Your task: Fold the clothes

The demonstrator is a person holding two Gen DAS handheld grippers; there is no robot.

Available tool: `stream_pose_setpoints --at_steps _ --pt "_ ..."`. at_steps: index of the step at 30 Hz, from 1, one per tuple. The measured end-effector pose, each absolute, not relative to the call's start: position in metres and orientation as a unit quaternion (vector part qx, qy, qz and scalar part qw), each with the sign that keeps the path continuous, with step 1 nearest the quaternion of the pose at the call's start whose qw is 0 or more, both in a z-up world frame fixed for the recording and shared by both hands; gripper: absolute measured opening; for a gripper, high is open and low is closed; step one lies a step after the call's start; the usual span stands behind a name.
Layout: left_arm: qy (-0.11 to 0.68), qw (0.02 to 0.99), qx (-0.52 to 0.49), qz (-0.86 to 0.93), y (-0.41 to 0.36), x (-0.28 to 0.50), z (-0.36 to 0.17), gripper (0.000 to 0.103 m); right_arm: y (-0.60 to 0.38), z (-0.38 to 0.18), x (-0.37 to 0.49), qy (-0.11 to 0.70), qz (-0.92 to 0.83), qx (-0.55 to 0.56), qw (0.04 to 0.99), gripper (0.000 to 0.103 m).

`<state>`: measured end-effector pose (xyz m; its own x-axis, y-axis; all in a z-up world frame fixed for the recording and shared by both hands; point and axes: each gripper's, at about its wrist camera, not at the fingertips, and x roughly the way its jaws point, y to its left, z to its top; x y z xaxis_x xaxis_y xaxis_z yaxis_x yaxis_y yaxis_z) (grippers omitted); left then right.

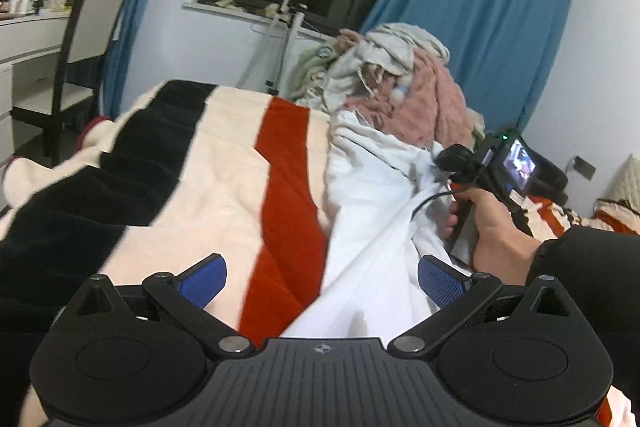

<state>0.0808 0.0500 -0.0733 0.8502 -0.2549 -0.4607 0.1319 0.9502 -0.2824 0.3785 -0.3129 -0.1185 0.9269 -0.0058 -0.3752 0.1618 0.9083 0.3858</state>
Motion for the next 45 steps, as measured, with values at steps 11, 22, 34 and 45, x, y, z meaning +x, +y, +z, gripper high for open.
stream_pose_setpoints --at_steps 11,22,34,45 --pt "0.259 0.952 -0.097 -0.131 0.032 0.076 -0.078 0.103 -0.297 -0.058 0.325 0.184 -0.004 0.175 0.967 0.085" --pt "0.202 0.967 -0.045 -0.148 0.011 0.004 -0.036 0.103 -0.302 0.011 0.128 0.138 0.019 0.150 0.979 0.085" --pt "0.188 0.968 -0.045 -0.162 0.001 -0.051 -0.012 0.103 -0.298 -0.019 -0.064 0.131 0.025 0.116 0.984 0.085" --pt "0.256 0.956 -0.041 -0.139 -0.004 -0.030 -0.032 0.103 -0.299 -0.026 -0.053 0.151 0.024 0.131 0.980 0.085"
